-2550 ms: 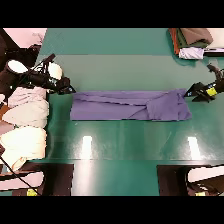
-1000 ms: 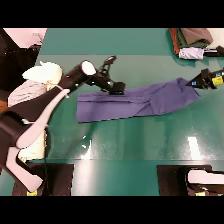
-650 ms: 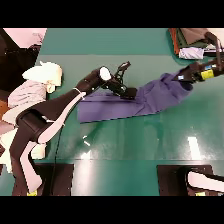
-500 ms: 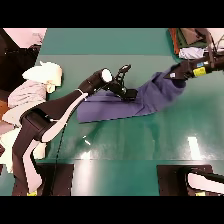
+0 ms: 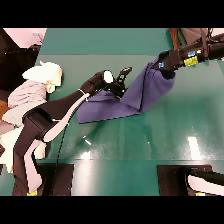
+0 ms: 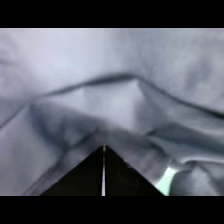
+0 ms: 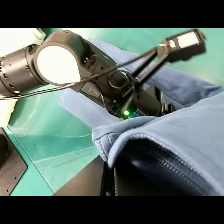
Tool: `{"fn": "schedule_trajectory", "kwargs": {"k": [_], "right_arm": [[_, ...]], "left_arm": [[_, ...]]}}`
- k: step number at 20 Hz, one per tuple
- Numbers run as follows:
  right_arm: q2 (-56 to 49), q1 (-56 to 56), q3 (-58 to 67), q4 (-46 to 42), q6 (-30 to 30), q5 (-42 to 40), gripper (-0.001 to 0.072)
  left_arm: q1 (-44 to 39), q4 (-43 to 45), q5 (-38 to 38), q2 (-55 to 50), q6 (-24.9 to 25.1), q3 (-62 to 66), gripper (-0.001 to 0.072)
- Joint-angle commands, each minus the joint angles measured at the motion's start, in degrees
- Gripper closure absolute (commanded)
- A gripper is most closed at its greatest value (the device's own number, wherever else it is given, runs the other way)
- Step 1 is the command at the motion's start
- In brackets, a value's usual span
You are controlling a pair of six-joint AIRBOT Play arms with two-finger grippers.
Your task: Fold the shirts.
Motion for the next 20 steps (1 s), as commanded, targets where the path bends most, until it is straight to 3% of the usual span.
{"fn": "schedule_trajectory", "kwargs": {"k": [1,11,15,18,19,20], "right_arm": [[0.0,0.8,0.5,0.0,-0.5,-1.0,0.0701],[-0.6,4.4,0.5,0.6,-2.8,-4.6,0.0701],[-7.2,13.3,4.0,0.6,-3.1,-6.9,0.07],[-16.8,24.1,11.2,0.5,-3.1,-13.4,0.0698],[-20.3,27.3,13.3,0.5,-3.1,-15.5,0.0685],[-24.2,30.4,15.6,0.5,-3.1,-17.1,0.0512]], "left_arm": [[0.4,6.8,-4.5,1.3,-0.1,0.1,0.0688],[10.6,22.8,-13.6,14.6,-1.1,0.3,0.0688],[18.3,23.7,-14.3,21.9,-1.0,0.3,0.0687],[24.2,23.7,-15.0,27.8,-0.9,0.3,0.0687],[25.8,23.7,-15.4,29.4,-0.9,0.3,0.0687],[27.5,23.8,-16.2,31.1,-0.6,0.3,0.0687]]}}
